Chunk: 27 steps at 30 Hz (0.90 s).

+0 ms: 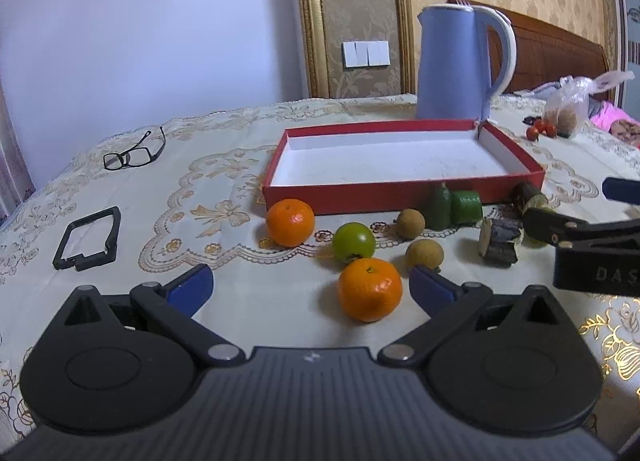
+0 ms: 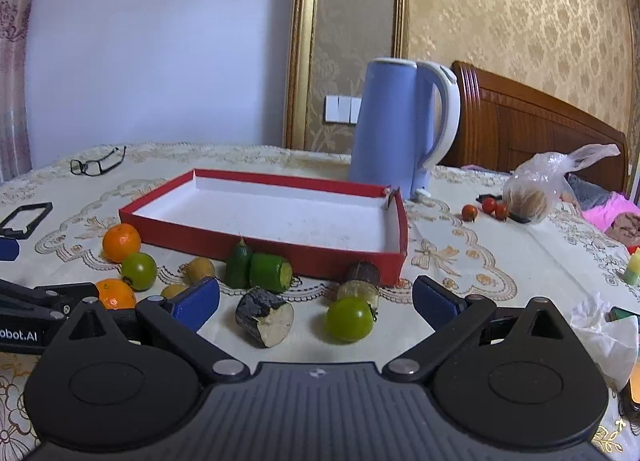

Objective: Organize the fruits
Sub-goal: 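Move the left gripper toward the mandarin orange on the table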

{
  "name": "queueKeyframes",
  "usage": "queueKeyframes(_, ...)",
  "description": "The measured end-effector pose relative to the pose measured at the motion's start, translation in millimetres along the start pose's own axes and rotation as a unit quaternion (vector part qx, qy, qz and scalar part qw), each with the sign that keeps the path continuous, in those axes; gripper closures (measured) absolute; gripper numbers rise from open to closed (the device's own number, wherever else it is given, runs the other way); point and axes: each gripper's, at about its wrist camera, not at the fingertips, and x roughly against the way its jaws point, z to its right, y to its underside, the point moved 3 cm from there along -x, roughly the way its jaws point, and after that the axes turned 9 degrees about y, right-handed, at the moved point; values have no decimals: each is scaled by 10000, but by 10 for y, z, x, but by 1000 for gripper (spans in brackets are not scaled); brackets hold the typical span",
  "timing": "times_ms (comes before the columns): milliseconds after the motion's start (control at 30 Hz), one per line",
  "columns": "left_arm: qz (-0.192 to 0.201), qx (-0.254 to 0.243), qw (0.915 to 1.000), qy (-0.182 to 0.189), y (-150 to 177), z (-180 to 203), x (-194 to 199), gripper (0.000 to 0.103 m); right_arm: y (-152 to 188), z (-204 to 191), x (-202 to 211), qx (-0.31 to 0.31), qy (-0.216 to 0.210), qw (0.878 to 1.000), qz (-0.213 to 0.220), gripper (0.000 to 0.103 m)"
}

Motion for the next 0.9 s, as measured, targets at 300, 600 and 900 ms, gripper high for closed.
queueKeyframes(300,-41,-318,9995,13,2,184,-39,0,-33,75,-110,-52,101,9996,-256,0)
queueKeyframes(600,-90,-349,9993,4,2,238,-84,0,7,129,-230,-336,21,9974,-635,0)
queueKeyframes(900,-94,-272,9996,19,36,194,-101,0,30,146,-245,-435,-30,9965,-714,0)
